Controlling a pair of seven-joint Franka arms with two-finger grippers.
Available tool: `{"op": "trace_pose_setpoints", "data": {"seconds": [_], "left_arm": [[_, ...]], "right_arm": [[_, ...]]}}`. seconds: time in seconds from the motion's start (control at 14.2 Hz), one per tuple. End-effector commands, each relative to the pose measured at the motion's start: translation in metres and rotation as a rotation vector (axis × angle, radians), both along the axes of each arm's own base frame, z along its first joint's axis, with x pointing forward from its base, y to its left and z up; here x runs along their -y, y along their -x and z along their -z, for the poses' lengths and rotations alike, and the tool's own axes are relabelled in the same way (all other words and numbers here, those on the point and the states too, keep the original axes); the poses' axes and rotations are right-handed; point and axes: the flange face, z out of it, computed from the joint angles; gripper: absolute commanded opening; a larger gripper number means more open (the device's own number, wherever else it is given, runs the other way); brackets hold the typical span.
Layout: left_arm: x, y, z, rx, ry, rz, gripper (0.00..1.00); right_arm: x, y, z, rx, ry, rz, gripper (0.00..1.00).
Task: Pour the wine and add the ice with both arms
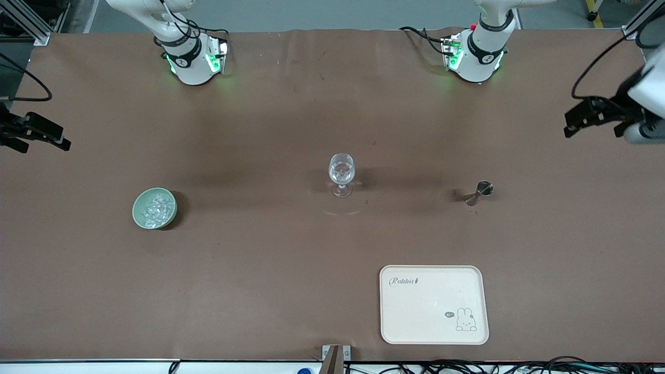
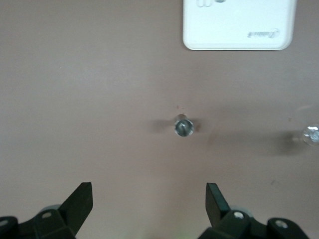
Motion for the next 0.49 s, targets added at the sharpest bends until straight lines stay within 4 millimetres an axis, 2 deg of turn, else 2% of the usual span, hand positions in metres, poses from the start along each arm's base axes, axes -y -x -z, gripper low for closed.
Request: {"op": "trace_pose_setpoints", "data": {"seconds": [0.0, 0.21, 0.42], "left_arm": [[-0.018, -0.025, 0.032, -0.057, 0.036, -0.064, 1.00], [-0.044, -0.042, 0.082, -0.158, 0.066, -0.327, 1.00], [-0.038, -0.052, 0.116, -0.236, 0.121, -0.481, 1.00]], "right_arm": [[0.000, 0.003, 0.005, -0.008, 0.011, 0.002, 0.99], [0.003, 0.001, 0.029, -0.021, 0.009, 0.009, 0.99], [0.005, 0.000, 0.075, -0.025, 0.010, 0.017, 0.98]]}}
